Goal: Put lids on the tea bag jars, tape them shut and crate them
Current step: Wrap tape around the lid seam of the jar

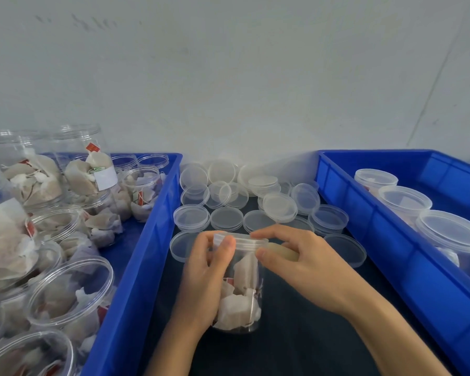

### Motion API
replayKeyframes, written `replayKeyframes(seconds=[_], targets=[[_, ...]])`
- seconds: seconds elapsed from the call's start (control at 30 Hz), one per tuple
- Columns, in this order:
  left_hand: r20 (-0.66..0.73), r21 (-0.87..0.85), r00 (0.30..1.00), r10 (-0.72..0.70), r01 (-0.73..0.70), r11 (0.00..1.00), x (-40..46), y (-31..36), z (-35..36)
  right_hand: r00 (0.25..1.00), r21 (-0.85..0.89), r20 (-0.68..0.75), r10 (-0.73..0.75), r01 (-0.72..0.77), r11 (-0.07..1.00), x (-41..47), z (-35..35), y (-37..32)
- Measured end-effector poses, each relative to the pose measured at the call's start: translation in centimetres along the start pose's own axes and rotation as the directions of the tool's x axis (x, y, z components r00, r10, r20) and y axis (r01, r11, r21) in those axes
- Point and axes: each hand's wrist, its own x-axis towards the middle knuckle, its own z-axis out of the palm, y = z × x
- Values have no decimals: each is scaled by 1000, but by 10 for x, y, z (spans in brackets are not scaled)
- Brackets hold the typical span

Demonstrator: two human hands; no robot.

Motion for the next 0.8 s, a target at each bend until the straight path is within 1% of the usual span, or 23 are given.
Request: replayKeyframes(seconds=[0.07,0.1,0.13,0.17,0.27,0.33,0.4,0.47,0.53,0.67,0.8], targets=[[-134,86,986,95,-84,993,0,1,0,999,-41,-43,4,-5,999,-1,4,-4],[-169,109,978,124,-106,988,-1,1,-1,998,-67,-66,-1,-4,998,-2,7,-5],[-175,125,975,135,-115,986,-1,2,-1,996,-102,-86,-8,-1,995,-2,9,-7],[-158,124,979,125,-106,987,-2,2,-1,995,-140,-100,-17,3,990,-3,12,-9],[-50,111,998,45,-39,993,-4,4,0,991,-221,-118,-59,32,975,-4,19,-14],[-24,94,1000,19,-17,995,-3,4,1,991,-239,-109,-77,49,970,-5,19,-15],[-22,55,1000,-2,4,999,-1,5,0,994,-210,-73,-78,61,976,-5,16,-13],[-31,4,999,-30,31,1000,1,5,-2,996,-125,-46,-76,69,990,-6,12,-9],[-41,-7,998,-41,41,999,1,5,-3,996,-73,-38,-80,77,994,-6,9,-7],[-35,-25,998,-45,44,999,1,2,-3,995,-60,-45,-86,83,995,-4,5,-2],[-23,-54,999,-41,40,998,0,3,-4,995,-40,-18,-96,95,995,0,2,1]])
